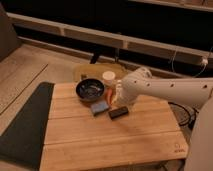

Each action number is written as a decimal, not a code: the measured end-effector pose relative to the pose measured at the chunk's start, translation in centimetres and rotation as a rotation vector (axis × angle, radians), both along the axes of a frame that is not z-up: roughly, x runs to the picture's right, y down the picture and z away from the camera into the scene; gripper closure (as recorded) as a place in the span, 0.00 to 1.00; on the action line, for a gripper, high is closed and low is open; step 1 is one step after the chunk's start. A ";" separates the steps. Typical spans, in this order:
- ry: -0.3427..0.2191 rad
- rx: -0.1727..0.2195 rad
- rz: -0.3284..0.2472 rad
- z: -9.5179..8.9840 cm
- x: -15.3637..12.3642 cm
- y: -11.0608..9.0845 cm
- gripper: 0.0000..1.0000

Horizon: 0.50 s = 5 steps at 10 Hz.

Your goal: Place the eraser in the ceramic cup

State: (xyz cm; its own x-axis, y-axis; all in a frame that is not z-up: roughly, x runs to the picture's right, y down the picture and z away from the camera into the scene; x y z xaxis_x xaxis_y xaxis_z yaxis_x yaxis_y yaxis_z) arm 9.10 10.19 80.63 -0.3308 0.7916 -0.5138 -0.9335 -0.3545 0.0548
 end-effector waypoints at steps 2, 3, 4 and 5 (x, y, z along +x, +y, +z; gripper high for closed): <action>-0.029 -0.028 -0.014 1.6 -0.9 0.9 0.35; -0.044 -0.052 -0.022 2.7 -1.4 1.8 0.35; -0.049 -0.072 -0.026 3.5 -1.3 2.5 0.35; -0.048 -0.097 -0.027 4.4 -0.9 3.3 0.35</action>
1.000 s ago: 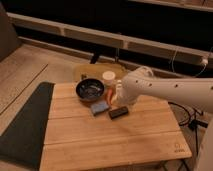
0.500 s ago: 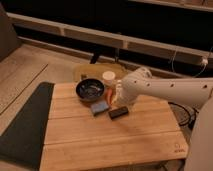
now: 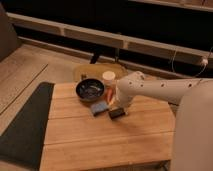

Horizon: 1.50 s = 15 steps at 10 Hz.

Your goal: Place the eraser in the ceramic cup

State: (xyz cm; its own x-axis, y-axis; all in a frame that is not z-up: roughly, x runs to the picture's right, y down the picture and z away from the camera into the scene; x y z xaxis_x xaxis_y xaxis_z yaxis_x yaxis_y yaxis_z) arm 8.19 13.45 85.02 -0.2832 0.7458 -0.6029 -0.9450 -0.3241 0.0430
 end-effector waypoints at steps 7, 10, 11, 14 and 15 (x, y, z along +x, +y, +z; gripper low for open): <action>0.031 -0.083 0.001 3.5 2.4 1.8 0.35; 0.039 -0.077 -0.028 4.3 3.1 0.8 0.35; 0.039 -0.077 -0.033 4.5 3.1 0.8 0.35; 0.049 -0.095 -0.024 5.4 3.7 1.6 0.52; 0.052 -0.095 -0.019 5.6 3.7 1.6 0.59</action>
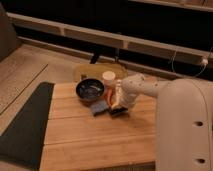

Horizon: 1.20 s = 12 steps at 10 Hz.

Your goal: Place the eraser in the ceramic cup

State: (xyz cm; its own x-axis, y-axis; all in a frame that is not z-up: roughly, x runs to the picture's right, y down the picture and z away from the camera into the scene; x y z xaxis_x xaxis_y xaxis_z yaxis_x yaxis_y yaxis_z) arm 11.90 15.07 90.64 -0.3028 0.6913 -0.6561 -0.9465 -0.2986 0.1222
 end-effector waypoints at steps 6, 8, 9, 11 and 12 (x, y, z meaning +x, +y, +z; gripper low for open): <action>-0.024 0.007 0.032 -0.9 -0.8 0.1 1.00; -0.028 0.016 0.046 -1.7 -0.5 -0.3 1.00; -0.032 0.026 0.054 -2.2 -0.6 -0.8 1.00; -0.049 0.079 0.049 -3.8 -1.7 -3.2 1.00; -0.048 0.126 0.040 -4.9 -1.9 -5.2 1.00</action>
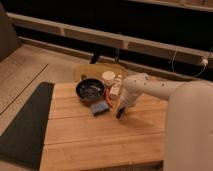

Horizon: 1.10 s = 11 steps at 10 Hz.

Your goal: Place the eraser in the ceramic cup

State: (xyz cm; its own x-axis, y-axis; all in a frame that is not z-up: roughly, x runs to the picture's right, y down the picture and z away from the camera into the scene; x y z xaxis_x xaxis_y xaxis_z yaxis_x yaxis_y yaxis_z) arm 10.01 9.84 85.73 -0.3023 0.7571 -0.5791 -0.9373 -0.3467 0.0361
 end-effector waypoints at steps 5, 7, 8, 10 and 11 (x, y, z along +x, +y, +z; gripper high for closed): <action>0.061 0.243 -0.015 -4.0 1.7 -11.8 1.00; 0.074 0.275 -0.005 -4.5 2.4 -13.5 1.00; 0.073 0.276 -0.005 -4.6 2.3 -13.5 1.00; 0.072 0.275 -0.007 -4.5 2.2 -13.5 1.00; 0.075 0.273 -0.009 -4.5 2.3 -13.4 1.00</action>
State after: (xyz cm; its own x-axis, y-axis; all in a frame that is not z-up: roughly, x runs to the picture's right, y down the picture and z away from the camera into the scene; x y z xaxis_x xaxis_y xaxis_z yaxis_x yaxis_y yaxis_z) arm 12.36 -3.61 81.26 -0.3295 0.8849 -0.3292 -0.9386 -0.3449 0.0121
